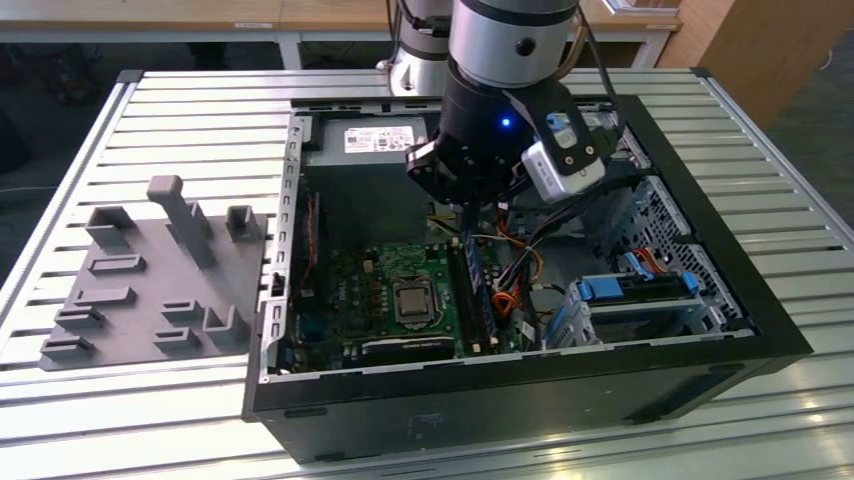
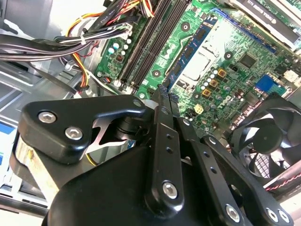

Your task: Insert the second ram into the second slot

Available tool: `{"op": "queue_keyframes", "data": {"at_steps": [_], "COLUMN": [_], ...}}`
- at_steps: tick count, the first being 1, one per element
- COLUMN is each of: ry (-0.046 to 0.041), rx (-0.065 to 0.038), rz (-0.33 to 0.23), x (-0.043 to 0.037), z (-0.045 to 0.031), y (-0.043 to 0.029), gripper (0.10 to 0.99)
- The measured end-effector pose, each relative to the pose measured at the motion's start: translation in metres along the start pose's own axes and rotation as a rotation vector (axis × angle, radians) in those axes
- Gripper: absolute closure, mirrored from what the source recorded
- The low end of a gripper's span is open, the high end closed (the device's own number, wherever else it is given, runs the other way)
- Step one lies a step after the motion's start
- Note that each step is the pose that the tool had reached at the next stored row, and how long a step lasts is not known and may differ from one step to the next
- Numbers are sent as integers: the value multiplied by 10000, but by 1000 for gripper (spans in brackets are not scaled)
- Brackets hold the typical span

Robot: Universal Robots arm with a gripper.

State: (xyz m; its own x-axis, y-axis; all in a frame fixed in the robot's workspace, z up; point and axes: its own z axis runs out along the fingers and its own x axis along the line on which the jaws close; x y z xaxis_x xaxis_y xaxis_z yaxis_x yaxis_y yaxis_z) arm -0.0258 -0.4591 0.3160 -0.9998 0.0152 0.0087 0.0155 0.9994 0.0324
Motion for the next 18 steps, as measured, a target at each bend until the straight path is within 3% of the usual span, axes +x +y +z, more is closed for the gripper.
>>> {"op": "queue_keyframes", "data": {"at_steps": [18], "ry": [15], "rx": [0], "rz": [0], "x": [-1], "z": [72], "y": [-3], "gripper": [969]}}
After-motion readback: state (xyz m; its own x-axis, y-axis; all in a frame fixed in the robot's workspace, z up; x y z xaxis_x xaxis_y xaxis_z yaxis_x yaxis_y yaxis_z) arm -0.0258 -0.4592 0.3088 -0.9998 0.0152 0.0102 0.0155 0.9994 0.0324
